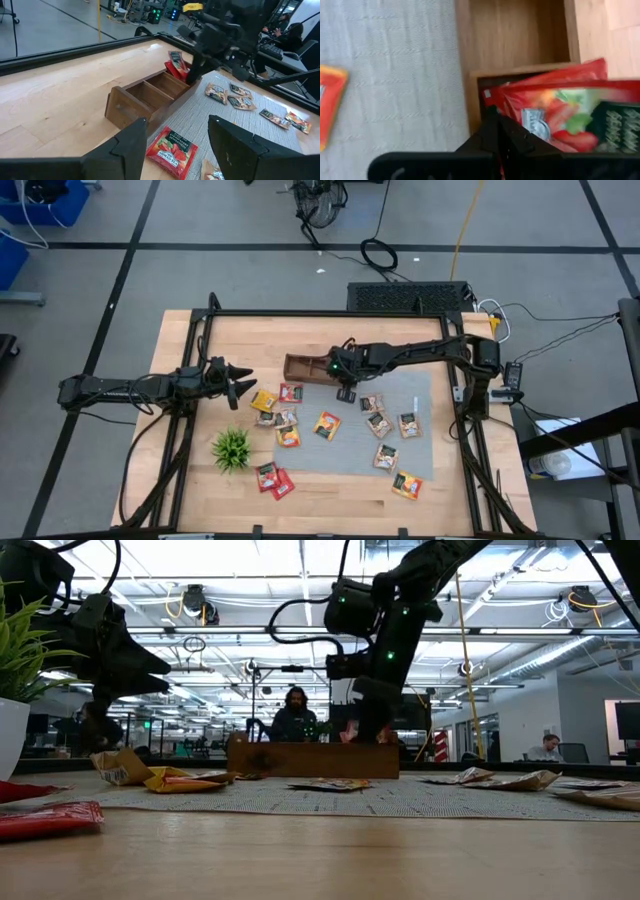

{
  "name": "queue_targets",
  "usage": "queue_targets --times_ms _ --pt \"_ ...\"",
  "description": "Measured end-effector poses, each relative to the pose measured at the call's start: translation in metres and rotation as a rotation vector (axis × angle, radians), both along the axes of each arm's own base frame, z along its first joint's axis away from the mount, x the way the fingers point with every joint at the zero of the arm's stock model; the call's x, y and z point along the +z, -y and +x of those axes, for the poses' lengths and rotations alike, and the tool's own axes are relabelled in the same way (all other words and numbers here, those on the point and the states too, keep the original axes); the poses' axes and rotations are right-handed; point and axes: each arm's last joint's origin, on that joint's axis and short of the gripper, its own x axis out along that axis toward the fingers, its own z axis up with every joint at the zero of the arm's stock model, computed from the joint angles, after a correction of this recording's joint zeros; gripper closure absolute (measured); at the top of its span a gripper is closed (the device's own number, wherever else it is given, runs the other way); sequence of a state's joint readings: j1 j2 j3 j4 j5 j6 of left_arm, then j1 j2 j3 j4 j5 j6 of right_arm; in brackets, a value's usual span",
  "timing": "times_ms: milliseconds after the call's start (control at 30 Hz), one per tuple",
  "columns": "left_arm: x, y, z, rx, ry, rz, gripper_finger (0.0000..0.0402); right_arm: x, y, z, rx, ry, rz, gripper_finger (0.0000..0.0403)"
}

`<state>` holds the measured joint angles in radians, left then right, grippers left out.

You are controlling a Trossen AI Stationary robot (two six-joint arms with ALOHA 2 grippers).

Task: Pick & Place Tea
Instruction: Put the red tea bag into the right section of the wooden organizer, then put the gold tea bag into the middle section of the wooden organizer

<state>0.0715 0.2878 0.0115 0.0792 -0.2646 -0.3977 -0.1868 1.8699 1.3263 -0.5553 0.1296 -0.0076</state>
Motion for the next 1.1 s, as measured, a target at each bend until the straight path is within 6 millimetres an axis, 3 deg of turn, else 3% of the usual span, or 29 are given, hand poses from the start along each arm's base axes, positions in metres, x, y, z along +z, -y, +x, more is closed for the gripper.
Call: queue_targets --times_ms 333,567,800,1100 --pt "0.000 0.000 0.000 0.000 0.000 0.000 0.0190 0.018 -0.009 -0.004 -0.001 0.020 0.001 0.0403" --pt "0.000 0.000 0.000 0.000 0.000 0.000 0.0190 0.052 -0.020 -0.016 0.014 0.102 -0.001 0.0403" --pt "0.000 0.000 0.000 0.000 0.000 0.000 0.0190 0.092 -0.048 -0.027 0.004 0.269 0.038 0.0403" --pt "0.000 0.000 0.000 0.000 0.000 0.000 0.0190 0.110 -0.086 -0.037 0.040 0.337 0.100 0.0403"
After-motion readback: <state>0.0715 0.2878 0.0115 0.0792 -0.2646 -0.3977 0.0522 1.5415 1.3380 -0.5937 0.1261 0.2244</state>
